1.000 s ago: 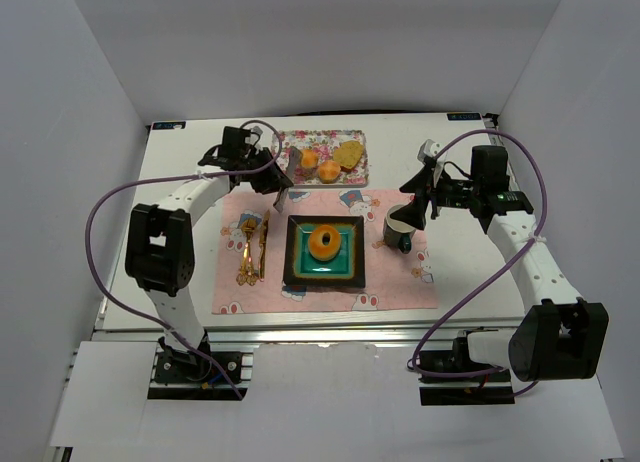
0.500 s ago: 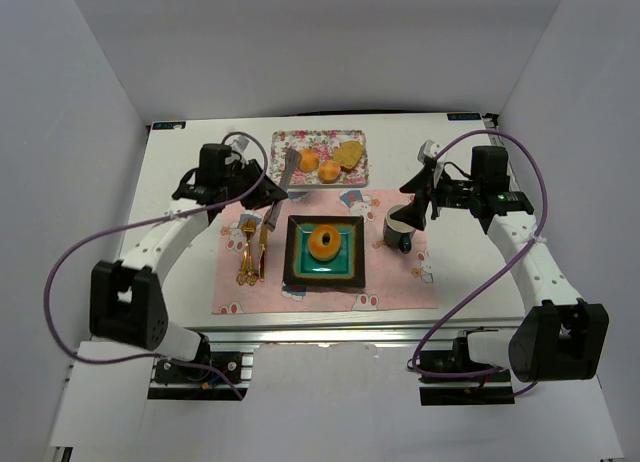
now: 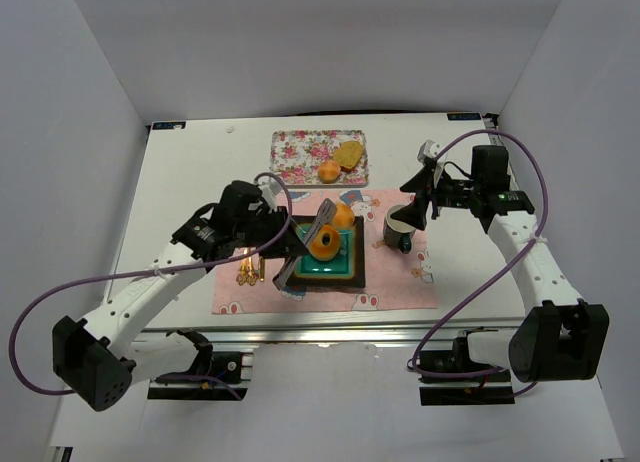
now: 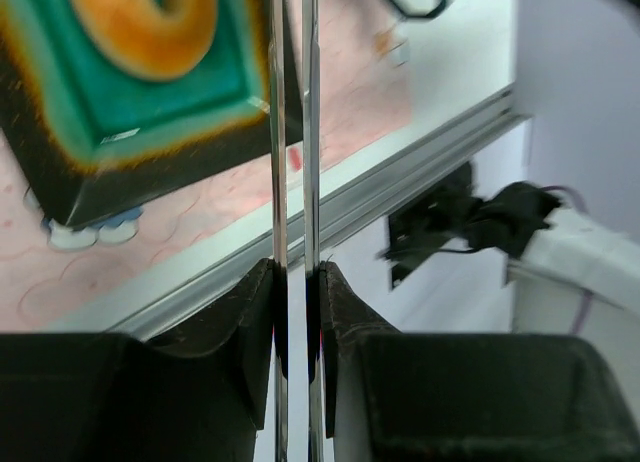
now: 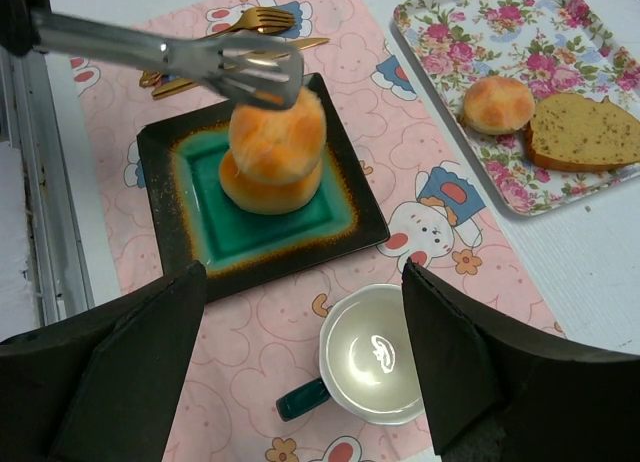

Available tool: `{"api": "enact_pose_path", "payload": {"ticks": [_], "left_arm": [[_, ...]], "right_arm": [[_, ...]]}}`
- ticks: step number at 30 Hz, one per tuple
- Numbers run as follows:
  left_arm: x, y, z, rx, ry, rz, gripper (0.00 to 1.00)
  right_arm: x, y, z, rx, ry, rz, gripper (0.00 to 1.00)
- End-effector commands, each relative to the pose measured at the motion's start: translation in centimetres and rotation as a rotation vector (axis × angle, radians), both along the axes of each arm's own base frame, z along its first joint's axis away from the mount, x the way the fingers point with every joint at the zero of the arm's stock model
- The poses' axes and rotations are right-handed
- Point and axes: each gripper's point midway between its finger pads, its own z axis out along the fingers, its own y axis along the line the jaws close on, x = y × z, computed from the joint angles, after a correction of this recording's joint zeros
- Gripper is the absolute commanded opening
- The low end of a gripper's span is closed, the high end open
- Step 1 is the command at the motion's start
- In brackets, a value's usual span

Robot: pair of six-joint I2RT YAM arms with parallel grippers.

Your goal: Place the bread

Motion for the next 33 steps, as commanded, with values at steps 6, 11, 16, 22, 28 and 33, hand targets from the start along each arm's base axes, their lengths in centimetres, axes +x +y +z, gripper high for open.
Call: {"api": "enact_pose_path", "payload": {"ticks": [6,11,16,22,28,33], "left_arm": [[-1.4,0.1,-3.9,0.230,0.008,-0.059,0.00],[-1.6,-1.0,-4.8,0.281,0.008,-0.112,0.10],[-1.8,-1.4,-4.5,0.309,-0.004,-0.141,0.24],[-2.0,-1.3,-3.5,0.313,-0.022,-0.141,0.30],[-2.7,-1.7,-3.4,0.296,-0.015,-0.157,0.31],[-3.6,-2.5,-4.1,0.299,-0.004,-0.195,0.33]], "right_arm": [[0.1,0.1,2.1,0.012,-0.055,0.013,0.84],[-0.1,0.0,1.8,0.010,-0.046,0.012,0.84],[-0.3,0.0,1.6,0.008,-0.040,0.009,0.84],[-0.3,0.0,1.5,0.011,-0.032,0.014,0.84],[-0.3,0.1,1.5,0.013,-0.033,0.016,0.84],[-0.2,0.1,1.5,0.014,-0.032,0.016,0.84]]}}
